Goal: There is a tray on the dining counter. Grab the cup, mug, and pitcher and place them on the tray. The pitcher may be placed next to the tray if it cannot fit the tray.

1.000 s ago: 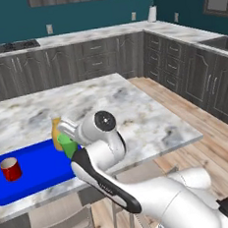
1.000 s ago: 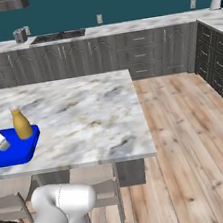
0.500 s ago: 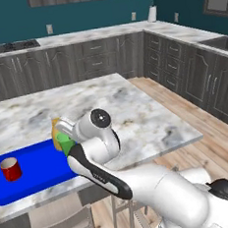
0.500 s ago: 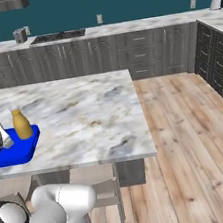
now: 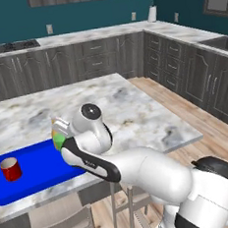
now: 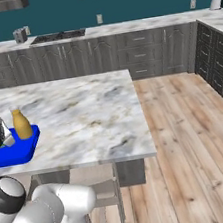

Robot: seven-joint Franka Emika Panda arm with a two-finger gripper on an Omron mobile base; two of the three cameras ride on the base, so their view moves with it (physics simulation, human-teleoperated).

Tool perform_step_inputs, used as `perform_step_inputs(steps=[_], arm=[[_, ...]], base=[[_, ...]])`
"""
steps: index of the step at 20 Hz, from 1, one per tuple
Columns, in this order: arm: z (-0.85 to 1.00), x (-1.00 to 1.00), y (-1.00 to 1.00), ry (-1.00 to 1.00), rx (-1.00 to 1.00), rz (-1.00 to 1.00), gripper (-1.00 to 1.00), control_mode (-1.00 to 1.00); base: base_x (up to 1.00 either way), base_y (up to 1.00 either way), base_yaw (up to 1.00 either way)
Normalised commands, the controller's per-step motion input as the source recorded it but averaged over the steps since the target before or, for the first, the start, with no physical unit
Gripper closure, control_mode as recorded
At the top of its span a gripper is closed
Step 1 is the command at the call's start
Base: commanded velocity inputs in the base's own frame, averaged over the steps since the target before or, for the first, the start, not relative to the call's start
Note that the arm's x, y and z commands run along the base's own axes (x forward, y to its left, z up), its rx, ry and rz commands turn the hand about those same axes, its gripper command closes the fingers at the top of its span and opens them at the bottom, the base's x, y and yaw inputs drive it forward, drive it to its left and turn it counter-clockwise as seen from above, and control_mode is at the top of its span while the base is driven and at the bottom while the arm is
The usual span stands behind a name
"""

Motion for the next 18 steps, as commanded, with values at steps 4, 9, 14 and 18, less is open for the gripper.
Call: perform_step_inputs(steps=[4,9,14,18], arm=[[-0.35,0.0,0.0,0.05,0.0,0.0,1.0,-1.0],[-0.27,0.03,0.0,0.0,0.0,0.0,1.0,-1.0],[-0.2,0.1,0.0,0.0,-0.01,0.0,1.0,-1.0],[-0.21,0.03,0.0,-0.01,-0.02,0.0,1.0,-1.0]], base=[[0.0,0.0,0.0],[0.0,0.0,0.0],[0.0,0.0,0.0],[0.0,0.0,0.0]])
